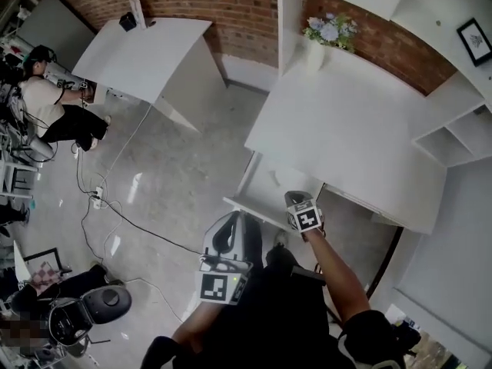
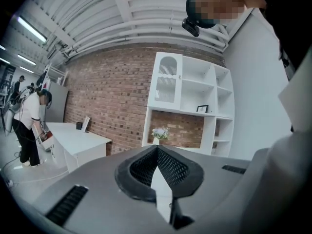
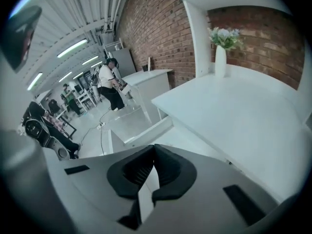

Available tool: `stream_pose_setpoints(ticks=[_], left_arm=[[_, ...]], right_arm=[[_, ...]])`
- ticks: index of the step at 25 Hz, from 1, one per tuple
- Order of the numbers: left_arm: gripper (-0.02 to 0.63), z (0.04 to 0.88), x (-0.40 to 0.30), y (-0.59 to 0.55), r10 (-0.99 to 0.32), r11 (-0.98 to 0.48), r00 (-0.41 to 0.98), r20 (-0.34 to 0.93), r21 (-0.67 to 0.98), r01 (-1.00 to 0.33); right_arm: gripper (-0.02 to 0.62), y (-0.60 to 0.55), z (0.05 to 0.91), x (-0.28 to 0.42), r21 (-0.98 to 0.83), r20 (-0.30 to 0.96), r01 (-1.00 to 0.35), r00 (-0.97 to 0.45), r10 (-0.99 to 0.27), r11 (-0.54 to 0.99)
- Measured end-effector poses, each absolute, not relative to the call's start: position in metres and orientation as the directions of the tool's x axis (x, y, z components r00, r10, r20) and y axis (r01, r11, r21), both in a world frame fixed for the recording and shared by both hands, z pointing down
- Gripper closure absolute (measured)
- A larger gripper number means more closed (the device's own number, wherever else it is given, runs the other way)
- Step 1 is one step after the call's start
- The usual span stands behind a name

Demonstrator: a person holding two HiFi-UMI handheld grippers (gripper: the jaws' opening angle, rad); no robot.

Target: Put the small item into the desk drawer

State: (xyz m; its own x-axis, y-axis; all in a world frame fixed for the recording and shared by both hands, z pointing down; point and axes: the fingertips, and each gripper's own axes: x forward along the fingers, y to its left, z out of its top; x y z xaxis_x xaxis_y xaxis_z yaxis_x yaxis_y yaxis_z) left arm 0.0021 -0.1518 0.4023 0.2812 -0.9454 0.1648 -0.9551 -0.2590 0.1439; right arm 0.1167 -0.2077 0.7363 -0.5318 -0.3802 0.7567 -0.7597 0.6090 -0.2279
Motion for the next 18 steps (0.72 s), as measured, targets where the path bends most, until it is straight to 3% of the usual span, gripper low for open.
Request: stream_pose_setpoints(ticks=[10,18], left_arm=[[0.583,0.365,-0.017,-0.128,-0.968,-0.218,0.233,0.091,0.150,-0.964],[0.582,0.361,-0.043,-0.121,-0.954,-0.274,0.289,0.080,0.160,-0.948]], right_arm=[[0.580,-0.188,0.623,0.135,-0.224,0.624,-0.799,-0.558,-0.548,0.558],[0.581,-0.161,0.511,0.120,-0.183,0.477,-0.843,-0.526,-0.704,0.505]])
